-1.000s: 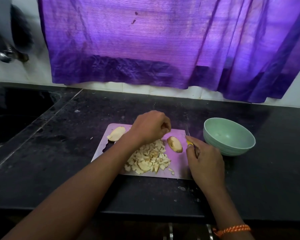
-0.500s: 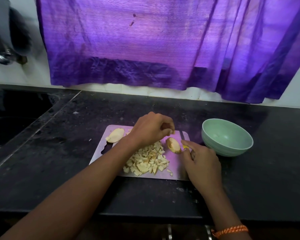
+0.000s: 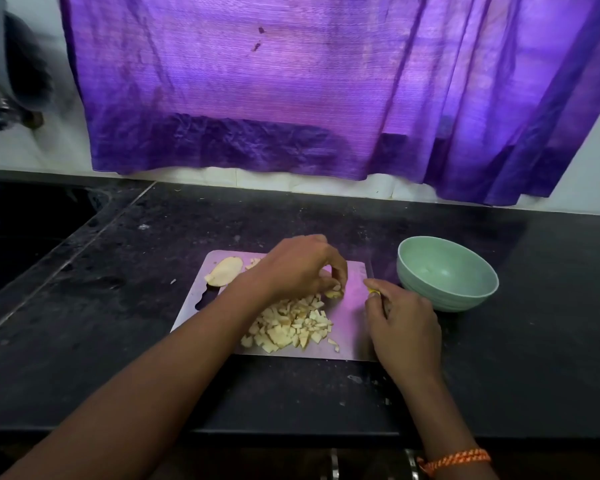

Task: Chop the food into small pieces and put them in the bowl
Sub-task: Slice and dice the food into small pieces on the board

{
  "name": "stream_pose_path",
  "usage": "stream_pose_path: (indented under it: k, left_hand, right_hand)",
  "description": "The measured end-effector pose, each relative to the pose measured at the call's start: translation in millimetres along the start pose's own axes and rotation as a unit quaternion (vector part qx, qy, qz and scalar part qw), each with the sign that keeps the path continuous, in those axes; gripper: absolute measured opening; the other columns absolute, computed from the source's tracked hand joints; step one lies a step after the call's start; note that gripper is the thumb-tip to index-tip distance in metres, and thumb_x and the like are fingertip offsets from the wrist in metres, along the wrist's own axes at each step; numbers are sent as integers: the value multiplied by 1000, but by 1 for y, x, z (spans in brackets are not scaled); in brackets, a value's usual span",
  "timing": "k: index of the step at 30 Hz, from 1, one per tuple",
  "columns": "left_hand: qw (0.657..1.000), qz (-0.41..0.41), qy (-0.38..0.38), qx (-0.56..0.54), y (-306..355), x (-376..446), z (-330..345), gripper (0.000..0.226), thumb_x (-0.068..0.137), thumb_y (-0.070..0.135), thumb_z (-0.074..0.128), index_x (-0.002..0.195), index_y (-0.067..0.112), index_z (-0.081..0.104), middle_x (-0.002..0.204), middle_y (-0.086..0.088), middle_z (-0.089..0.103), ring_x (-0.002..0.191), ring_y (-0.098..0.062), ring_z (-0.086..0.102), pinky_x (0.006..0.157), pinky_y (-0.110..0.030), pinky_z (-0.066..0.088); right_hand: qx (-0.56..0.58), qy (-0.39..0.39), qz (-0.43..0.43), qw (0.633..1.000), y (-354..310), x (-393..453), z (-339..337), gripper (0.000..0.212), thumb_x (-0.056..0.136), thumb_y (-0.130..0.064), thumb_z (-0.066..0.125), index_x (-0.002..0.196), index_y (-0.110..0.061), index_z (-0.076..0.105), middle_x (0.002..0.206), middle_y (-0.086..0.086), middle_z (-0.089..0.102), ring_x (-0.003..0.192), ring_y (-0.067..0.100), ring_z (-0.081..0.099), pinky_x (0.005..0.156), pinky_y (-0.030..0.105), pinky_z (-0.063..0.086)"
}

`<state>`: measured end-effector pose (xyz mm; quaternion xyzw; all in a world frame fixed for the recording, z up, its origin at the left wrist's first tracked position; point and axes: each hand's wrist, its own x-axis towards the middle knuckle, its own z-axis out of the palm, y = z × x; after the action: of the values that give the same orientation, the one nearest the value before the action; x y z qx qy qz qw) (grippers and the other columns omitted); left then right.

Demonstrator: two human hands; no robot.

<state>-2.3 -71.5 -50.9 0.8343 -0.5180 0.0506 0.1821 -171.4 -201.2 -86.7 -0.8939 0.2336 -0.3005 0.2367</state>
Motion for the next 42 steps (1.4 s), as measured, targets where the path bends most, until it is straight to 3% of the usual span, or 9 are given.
stream_pose_path:
  k: [10, 17, 23, 26, 29, 32, 35, 38, 42]
  left_hand:
    - [996, -35, 82, 30, 6, 4, 12, 9, 92, 43, 80, 101, 42, 78, 105, 15, 70, 98, -10, 60, 71, -30, 43]
    - [995, -24, 73, 59, 8, 11, 20, 17, 99, 40, 73, 114, 43, 81, 118, 13, 76, 106, -15, 65, 74, -33, 49]
    - [991, -36, 96, 81, 1, 10, 19, 20, 100, 41, 70, 117, 38, 81, 122, 12, 76, 111, -16, 66, 84, -38, 57]
    - [992, -37, 98, 72, -2, 11, 21, 21, 101, 40, 69, 118, 37, 81, 124, 13, 75, 115, -16, 65, 84, -37, 56]
    - [994, -36, 82, 57, -1, 12, 24, 24, 101, 40, 68, 123, 38, 79, 127, 13, 75, 117, -17, 64, 84, -37, 55]
    - [992, -32, 98, 72, 2, 14, 26, 21, 99, 37, 72, 117, 36, 82, 119, 14, 77, 110, -14, 64, 79, -34, 53]
    - [986, -60, 128, 89, 3, 18, 27, 16, 95, 42, 78, 108, 34, 84, 105, 12, 79, 97, -13, 67, 70, -30, 52]
    - [981, -96, 140, 91, 0, 19, 28, 15, 90, 46, 81, 98, 34, 84, 92, 13, 78, 84, -11, 69, 69, -34, 61]
    - [982, -117, 132, 67, -2, 19, 30, 12, 91, 44, 81, 97, 34, 85, 90, 15, 79, 80, -9, 69, 68, -33, 61]
  right_hand:
    - [6, -7, -10, 1000, -1, -1, -1, 35, 96, -26, 55, 126, -31, 72, 104, 5, 77, 95, 33, 67, 80, 45, 57]
    - [0, -12, -19, 1000, -1, 0, -1, 34, 96, -25, 55, 125, -33, 71, 93, 7, 75, 89, 35, 65, 75, 45, 56]
    - [-28, -37, -45, 998, 1, -2, -5, 53, 99, -36, 52, 151, -44, 44, 72, 1, 61, 76, 28, 60, 68, 44, 55]
    - [-45, -31, -39, 998, 2, -3, -8, 44, 99, -38, 51, 143, -41, 54, 80, 1, 68, 81, 30, 63, 69, 42, 54]
    - [-81, -35, -41, 995, 2, -6, -10, 37, 99, -38, 48, 134, -36, 60, 77, 0, 65, 72, 26, 58, 62, 37, 47]
    - [-95, -56, -60, 992, -2, -13, -14, 39, 101, -37, 46, 138, -35, 59, 73, -1, 62, 65, 19, 51, 58, 34, 38]
    - [-95, -77, -64, 990, -4, -14, -15, 41, 102, -38, 45, 141, -35, 57, 74, -1, 62, 68, 19, 56, 60, 35, 44]
    - [-98, -82, -66, 990, -2, -12, -13, 37, 102, -42, 44, 136, -35, 58, 75, 0, 63, 69, 23, 58, 62, 37, 49]
    - [-104, -94, -83, 987, -5, -14, -13, 43, 103, -41, 42, 145, -37, 51, 76, 0, 63, 69, 24, 58, 61, 36, 46]
